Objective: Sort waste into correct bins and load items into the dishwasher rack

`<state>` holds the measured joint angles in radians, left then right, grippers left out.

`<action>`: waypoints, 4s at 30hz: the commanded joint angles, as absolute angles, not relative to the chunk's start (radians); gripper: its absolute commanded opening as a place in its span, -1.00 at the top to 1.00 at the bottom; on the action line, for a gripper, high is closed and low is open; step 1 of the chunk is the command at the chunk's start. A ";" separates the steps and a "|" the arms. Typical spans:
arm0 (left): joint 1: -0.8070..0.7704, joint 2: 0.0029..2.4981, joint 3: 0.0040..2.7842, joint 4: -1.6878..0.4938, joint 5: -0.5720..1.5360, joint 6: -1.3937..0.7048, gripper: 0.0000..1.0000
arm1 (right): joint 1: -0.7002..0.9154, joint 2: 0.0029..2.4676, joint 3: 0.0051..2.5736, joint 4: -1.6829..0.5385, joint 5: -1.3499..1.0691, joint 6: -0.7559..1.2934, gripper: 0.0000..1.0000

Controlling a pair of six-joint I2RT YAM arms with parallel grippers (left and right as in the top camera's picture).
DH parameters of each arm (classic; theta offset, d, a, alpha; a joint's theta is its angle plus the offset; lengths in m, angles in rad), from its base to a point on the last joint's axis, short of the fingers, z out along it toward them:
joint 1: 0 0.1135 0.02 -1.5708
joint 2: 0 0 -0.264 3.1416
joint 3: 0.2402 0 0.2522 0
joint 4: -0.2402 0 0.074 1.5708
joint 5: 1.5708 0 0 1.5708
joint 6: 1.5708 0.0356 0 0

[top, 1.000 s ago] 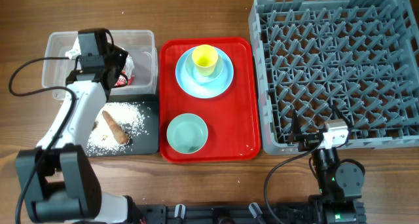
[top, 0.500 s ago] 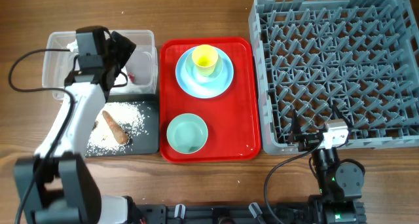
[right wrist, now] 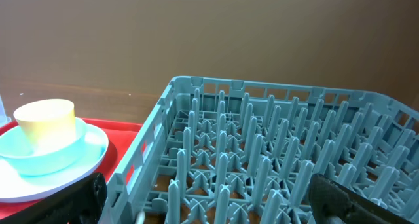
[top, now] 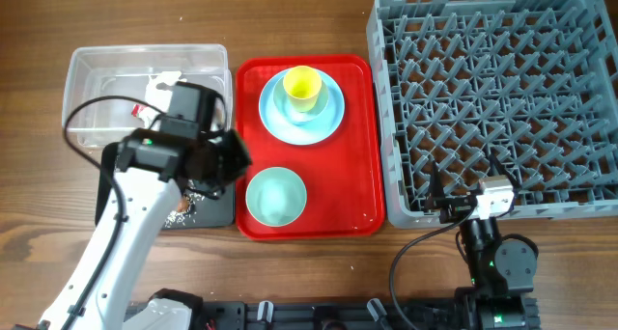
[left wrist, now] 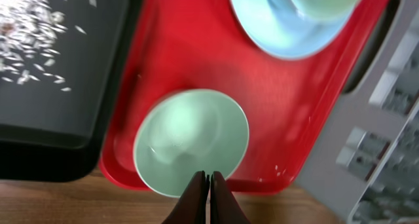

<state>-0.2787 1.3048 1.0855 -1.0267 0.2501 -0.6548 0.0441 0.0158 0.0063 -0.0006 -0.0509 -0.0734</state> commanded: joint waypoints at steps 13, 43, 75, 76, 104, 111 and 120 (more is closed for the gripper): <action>-0.618 1.299 1.079 -0.981 0.183 -0.636 0.92 | 0.042 0.011 0.005 0.002 -0.045 -0.078 -1.00; -0.690 1.299 1.079 -0.856 0.181 -0.636 0.70 | 0.042 0.859 1.106 -1.036 -0.316 0.424 -1.00; -0.253 1.959 1.839 -1.037 0.197 -0.561 0.60 | 0.326 1.464 1.261 -1.002 -0.139 0.500 -1.00; -0.259 1.971 1.839 -1.036 0.197 -0.561 0.53 | 0.326 1.464 1.261 -0.998 -0.139 0.498 -1.00; -0.378 2.061 1.646 -0.826 0.047 -0.584 0.36 | 0.326 1.465 1.261 -0.962 -0.135 0.392 -1.00; -0.387 2.065 1.635 -0.821 0.046 -0.591 0.56 | 0.326 1.465 1.261 -0.963 -0.135 0.393 -1.00; -0.388 2.073 1.629 -0.805 0.047 -0.591 0.92 | 0.326 1.464 1.261 -0.979 -0.136 0.392 -1.00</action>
<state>-0.3874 2.0525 1.6405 -0.8101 0.0635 -0.5884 0.3241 1.4689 1.2465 -0.9653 -0.1371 0.4126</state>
